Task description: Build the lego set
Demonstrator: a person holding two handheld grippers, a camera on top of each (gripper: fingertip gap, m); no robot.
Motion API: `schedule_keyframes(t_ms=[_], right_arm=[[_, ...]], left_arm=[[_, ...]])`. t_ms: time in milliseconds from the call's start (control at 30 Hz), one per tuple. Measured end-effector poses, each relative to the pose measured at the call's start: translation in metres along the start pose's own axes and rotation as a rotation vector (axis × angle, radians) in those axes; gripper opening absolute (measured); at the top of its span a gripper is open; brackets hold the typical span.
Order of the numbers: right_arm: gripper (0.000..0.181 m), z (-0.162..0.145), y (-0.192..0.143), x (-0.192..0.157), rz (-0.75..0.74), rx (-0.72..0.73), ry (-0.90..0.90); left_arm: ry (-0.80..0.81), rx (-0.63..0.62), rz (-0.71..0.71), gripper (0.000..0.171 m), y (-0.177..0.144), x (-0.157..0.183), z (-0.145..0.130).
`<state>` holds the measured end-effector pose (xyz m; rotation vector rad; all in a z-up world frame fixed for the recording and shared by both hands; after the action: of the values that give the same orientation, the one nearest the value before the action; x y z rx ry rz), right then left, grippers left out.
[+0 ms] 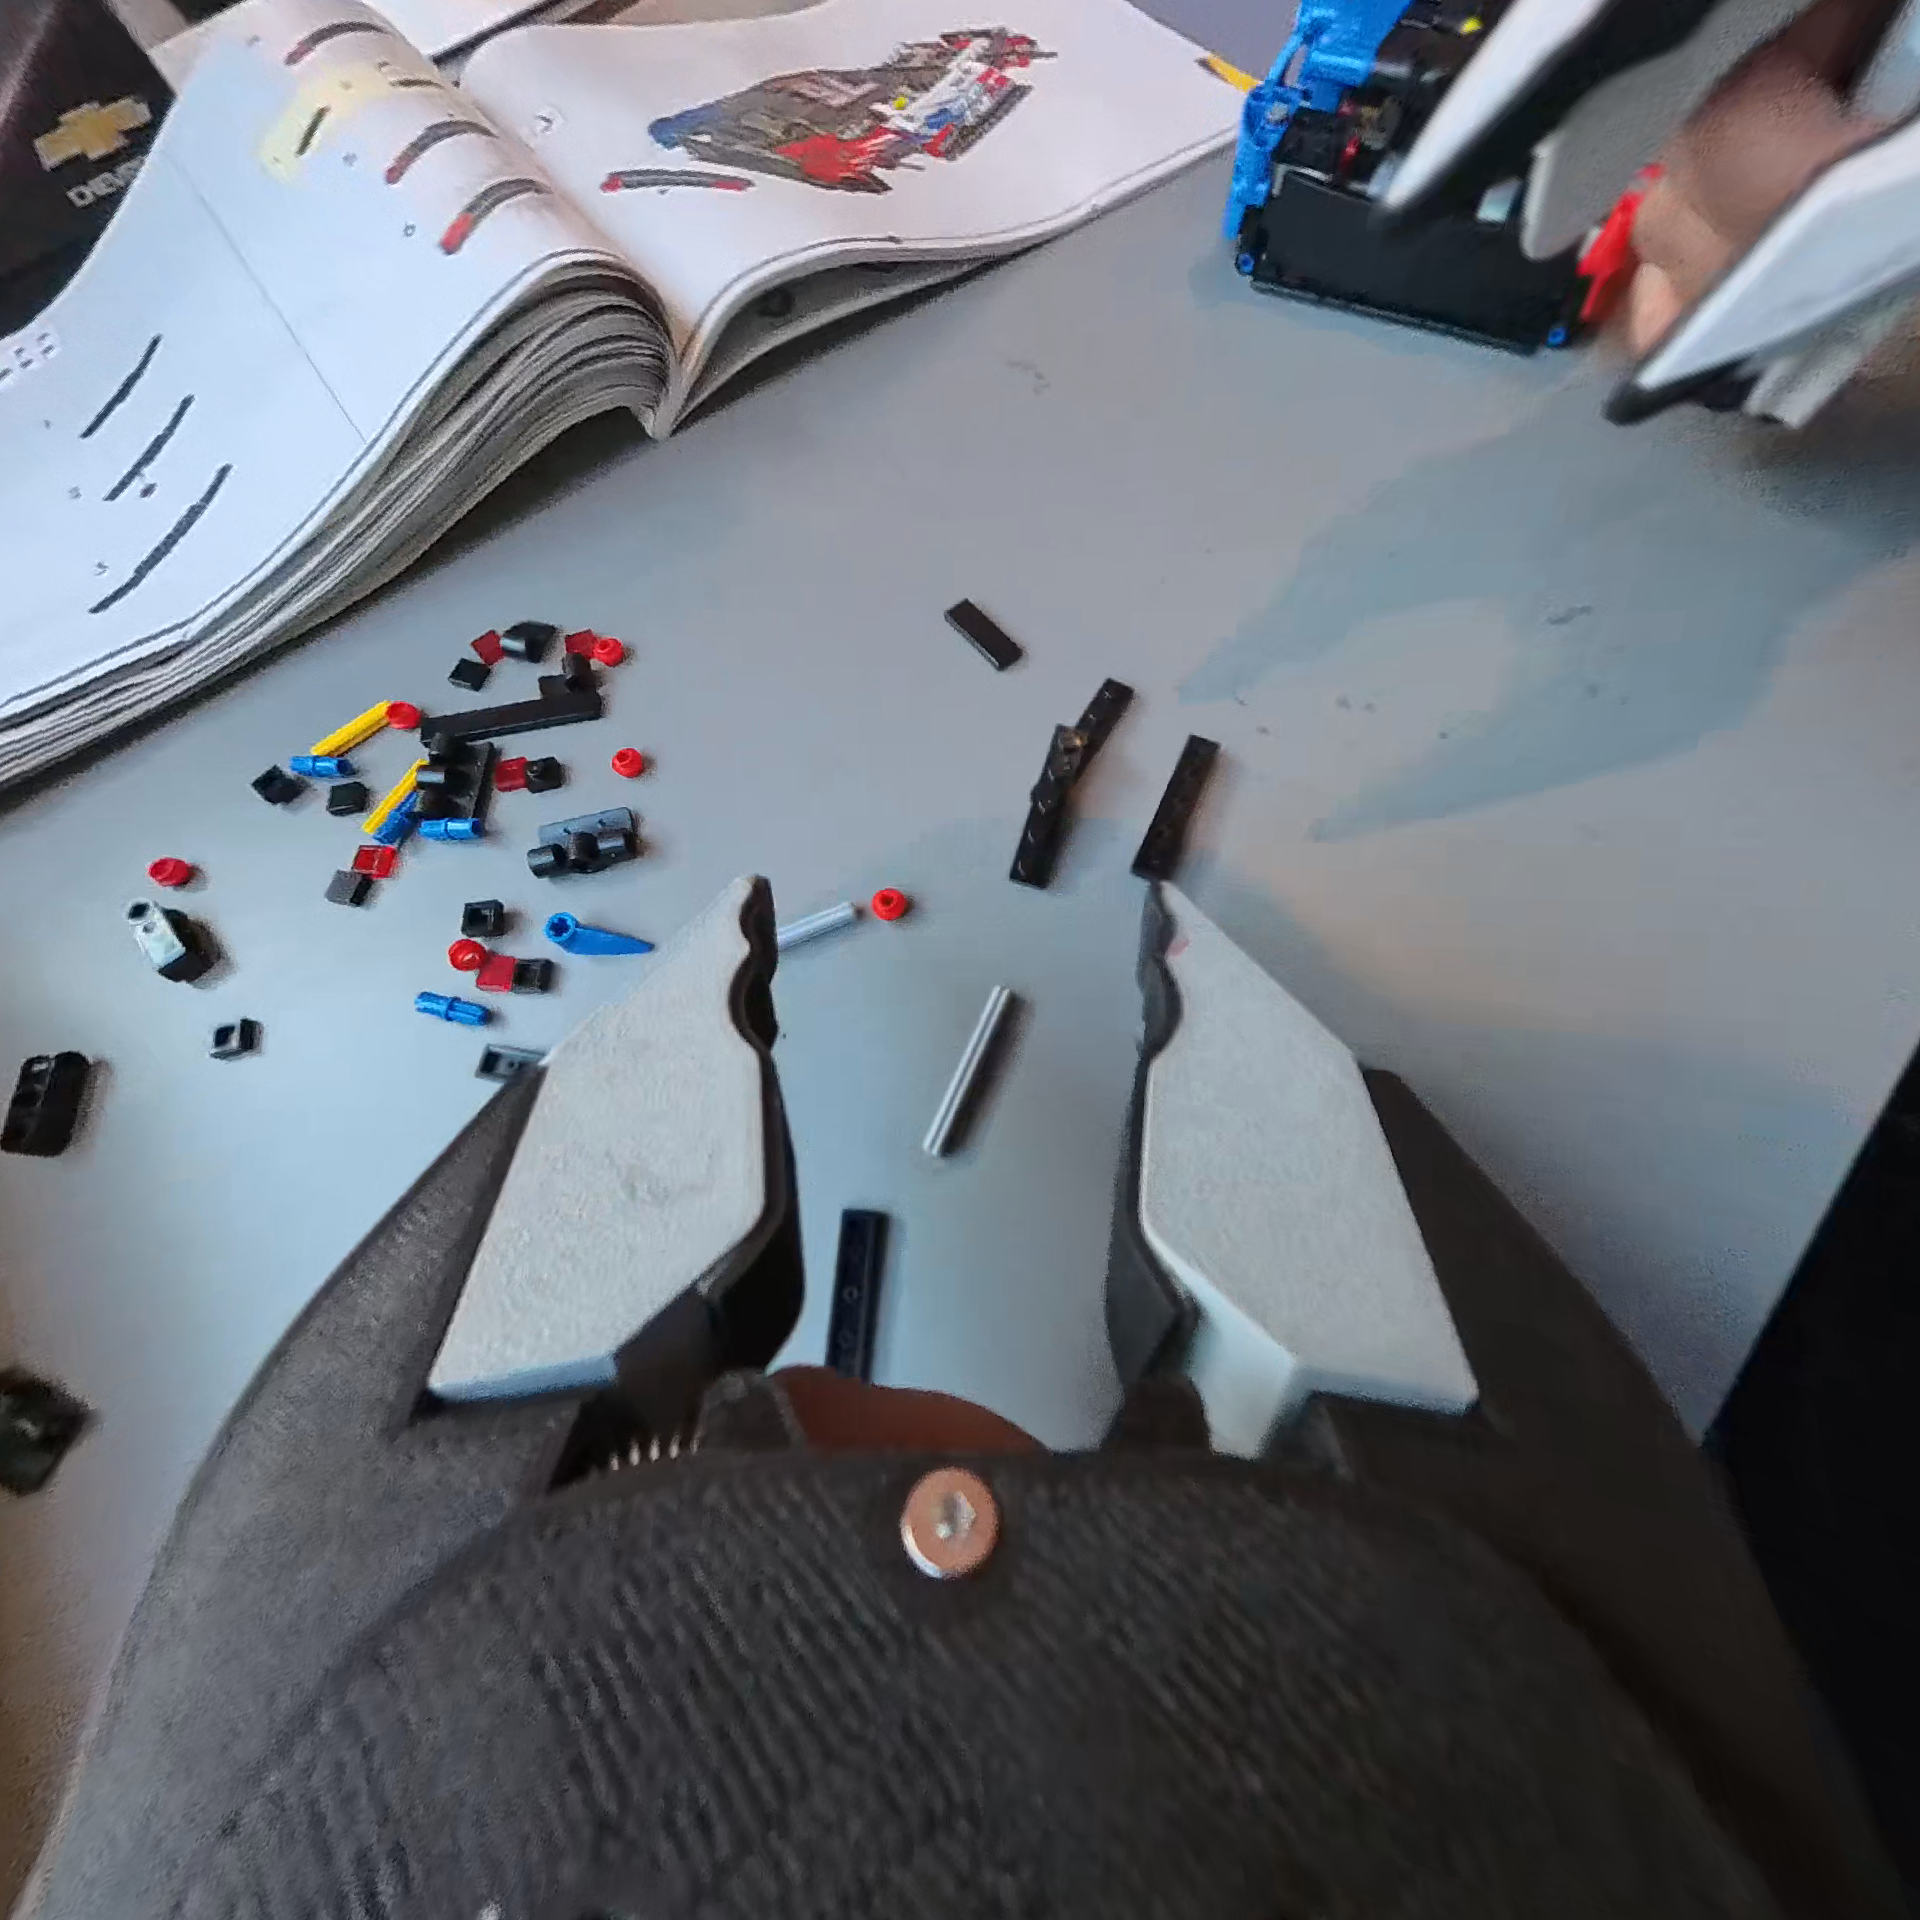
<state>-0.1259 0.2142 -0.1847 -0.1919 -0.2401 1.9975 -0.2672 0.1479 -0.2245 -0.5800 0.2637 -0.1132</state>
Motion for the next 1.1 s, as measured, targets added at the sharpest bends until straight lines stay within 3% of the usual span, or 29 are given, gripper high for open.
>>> schedule_keyframes(t_ms=[167,367,500,600,667,767,967,1100], right_arm=[[0.044,-0.001,0.019,0.021,0.046,-0.024,0.073],[0.044,0.006,0.030,0.008,0.061,-0.035,0.081],[0.039,-0.013,0.037,0.011,-0.030,-0.155,0.094],[0.023,-0.022,0.037,0.013,-0.054,-0.227,0.082],[0.023,-0.023,0.038,0.014,-0.064,-0.253,0.058],[0.023,-0.020,0.041,0.012,-0.082,-0.228,0.049],[0.023,-0.021,0.045,0.004,-0.142,-0.208,0.051],[0.023,-0.021,0.041,0.008,-0.194,-0.166,0.088]], left_arm=[[0.015,-0.071,-0.167,0.071,0.004,-0.002,-0.011],[0.069,-0.046,-0.244,0.069,-0.005,0.001,0.000],[0.103,-0.070,-0.199,0.066,0.005,-0.005,-0.007],[0.106,-0.027,-0.140,0.055,0.010,-0.007,0.002],[0.092,0.007,-0.114,0.050,0.012,-0.007,0.008],[0.046,0.000,-0.168,0.048,0.006,0.006,0.006],[0.118,0.003,-0.052,0.044,0.001,0.005,-0.001],[0.020,0.051,-0.075,0.040,-0.004,0.000,0.006]])
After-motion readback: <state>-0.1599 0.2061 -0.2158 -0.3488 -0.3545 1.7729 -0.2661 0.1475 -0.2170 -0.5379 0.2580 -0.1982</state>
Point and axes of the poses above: each gripper's, where its closed fingertips meet, y out along the fingers, z out of its top, x = y × z across the jaws, the point moved 4 cm from there along -y, back along the fingers, and after that the axes turned 14 degrees about z, right-handed, at the moved point
